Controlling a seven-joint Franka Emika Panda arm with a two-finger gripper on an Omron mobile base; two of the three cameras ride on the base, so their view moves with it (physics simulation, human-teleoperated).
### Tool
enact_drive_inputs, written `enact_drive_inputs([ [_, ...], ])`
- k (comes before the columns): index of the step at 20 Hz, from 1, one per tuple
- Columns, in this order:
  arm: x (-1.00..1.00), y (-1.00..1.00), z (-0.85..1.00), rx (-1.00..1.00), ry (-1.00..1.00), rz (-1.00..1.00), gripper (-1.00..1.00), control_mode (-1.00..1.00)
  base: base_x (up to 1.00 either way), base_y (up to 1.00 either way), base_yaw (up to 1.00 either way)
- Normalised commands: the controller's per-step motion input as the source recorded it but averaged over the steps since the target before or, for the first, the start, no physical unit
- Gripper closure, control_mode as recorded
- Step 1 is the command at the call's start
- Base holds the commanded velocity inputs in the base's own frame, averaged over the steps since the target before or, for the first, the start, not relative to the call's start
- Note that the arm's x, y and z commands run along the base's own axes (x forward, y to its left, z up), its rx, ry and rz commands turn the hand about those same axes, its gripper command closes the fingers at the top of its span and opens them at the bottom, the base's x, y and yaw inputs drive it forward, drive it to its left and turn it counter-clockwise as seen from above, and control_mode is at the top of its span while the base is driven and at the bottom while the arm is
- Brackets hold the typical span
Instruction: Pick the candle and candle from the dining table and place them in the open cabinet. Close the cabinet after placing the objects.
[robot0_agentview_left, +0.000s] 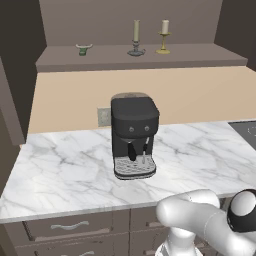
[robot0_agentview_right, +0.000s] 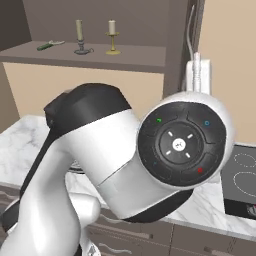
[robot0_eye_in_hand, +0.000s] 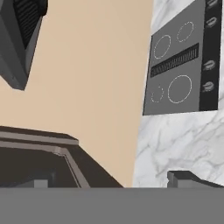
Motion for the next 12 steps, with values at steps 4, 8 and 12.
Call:
enact_drive_inputs([
  [4, 0.26, 0.35, -0.05, 0.00, 0.12, 0.15, -1.00, -1.00, 0.00, 0.00, 0.00],
  [8, 0.29, 0.41, -0.08, -0.03, 0.10, 0.14, -1.00, -1.00, 0.00, 0.00, 0.00],
  [12, 0.36, 0.44, -0.12, -0.04, 0.10, 0.13, -1.00, -1.00, 0.00, 0.00, 0.00],
])
